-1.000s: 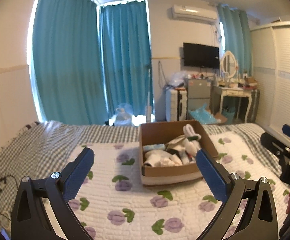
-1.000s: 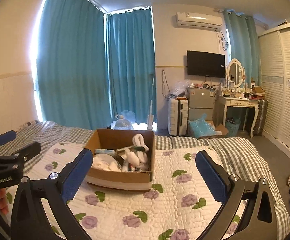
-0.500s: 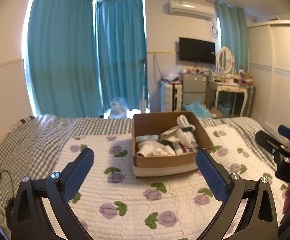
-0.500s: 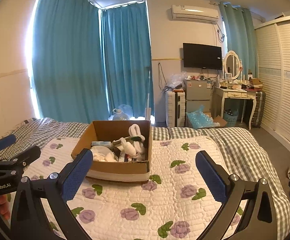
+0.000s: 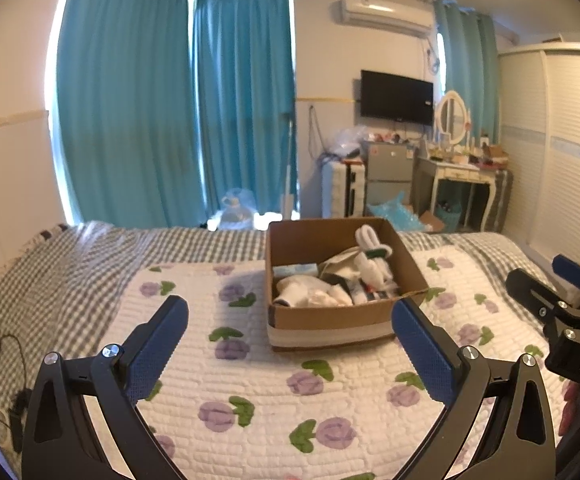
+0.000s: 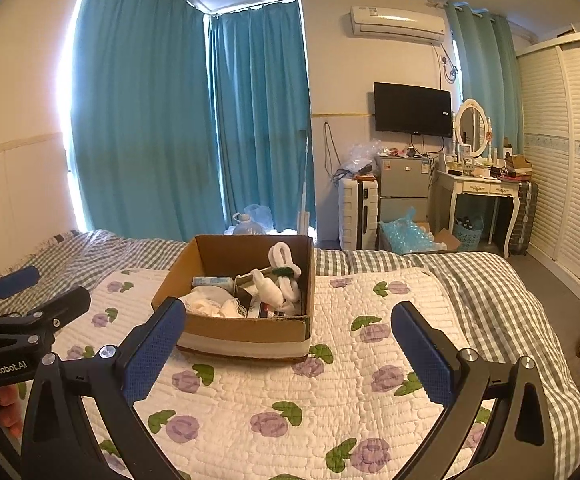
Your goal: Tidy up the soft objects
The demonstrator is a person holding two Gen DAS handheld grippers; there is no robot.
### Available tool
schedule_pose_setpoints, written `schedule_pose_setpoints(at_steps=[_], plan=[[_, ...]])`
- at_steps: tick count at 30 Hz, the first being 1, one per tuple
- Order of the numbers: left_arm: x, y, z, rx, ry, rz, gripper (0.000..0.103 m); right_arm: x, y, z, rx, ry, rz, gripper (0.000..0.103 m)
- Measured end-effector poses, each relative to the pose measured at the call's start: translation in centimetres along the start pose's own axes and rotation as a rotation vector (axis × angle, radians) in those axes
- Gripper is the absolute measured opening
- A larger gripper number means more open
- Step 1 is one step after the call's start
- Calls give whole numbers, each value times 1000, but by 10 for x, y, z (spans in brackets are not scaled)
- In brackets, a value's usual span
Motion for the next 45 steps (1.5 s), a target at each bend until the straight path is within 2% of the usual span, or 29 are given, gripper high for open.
schedule_pose_setpoints(at_steps=[45], plan=[[1, 6, -1, 21, -5, 0, 103, 3, 6, -5, 19, 24, -9, 103]])
Point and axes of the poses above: each gripper's, at about its wrist camera, not at the fingertips, and z roughly against the way its jaws point, x to its left, y to its underside, the point moved 6 cm from there along -z, roughly the way its jaws point, and after that the axes turned 14 degrees about -z, right-handed, at the moved point
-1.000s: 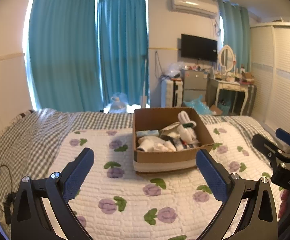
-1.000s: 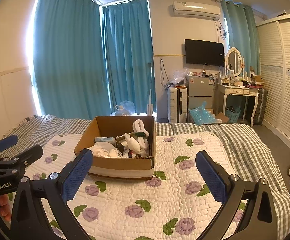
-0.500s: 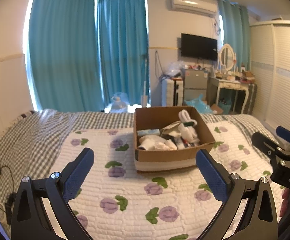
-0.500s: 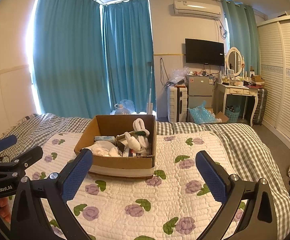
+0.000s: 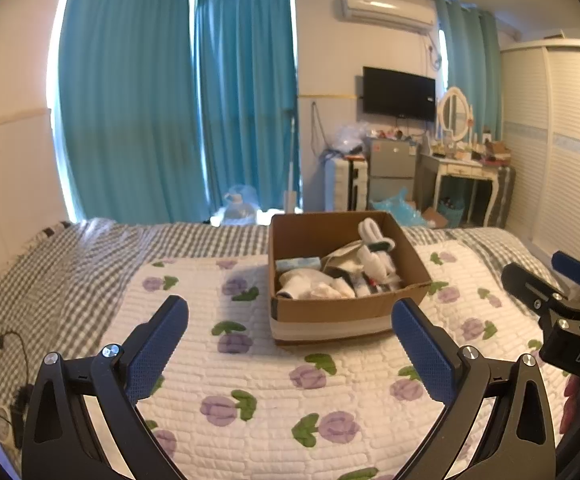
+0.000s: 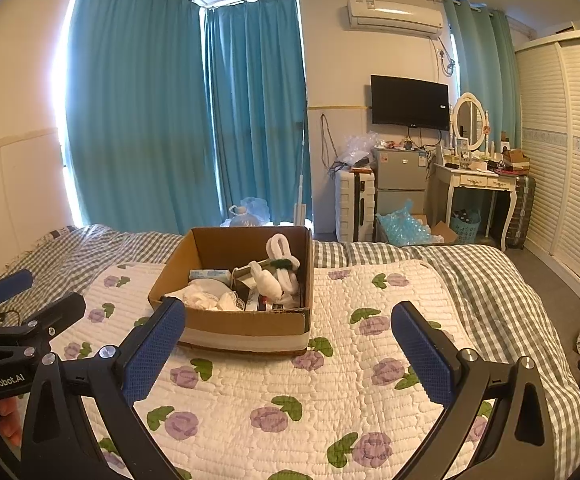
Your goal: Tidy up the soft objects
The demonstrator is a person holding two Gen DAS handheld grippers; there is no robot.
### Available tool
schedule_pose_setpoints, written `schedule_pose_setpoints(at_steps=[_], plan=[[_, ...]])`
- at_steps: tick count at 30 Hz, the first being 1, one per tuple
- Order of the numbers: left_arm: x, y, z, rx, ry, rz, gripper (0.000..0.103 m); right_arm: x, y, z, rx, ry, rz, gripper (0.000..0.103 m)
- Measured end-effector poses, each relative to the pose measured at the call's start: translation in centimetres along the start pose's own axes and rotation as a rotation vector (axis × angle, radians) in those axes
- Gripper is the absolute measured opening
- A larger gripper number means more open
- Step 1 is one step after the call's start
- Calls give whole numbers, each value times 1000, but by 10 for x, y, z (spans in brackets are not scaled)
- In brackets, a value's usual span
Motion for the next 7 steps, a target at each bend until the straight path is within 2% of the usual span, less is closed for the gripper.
schedule_pose_setpoints(at_steps=[7], plan=[[-2, 2, 0, -6, -12, -13, 103, -1, 0, 1, -1, 1, 0, 103]])
Point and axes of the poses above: each gripper's, at about its wrist camera, not at the fingertips, and z roughly against the way its jaws point, x to its left, y to its underside, the point moved 6 cm from there along -z, roughly the way its jaws point, and after that the axes turned 14 degrees about -z, right-handed, at the moved point
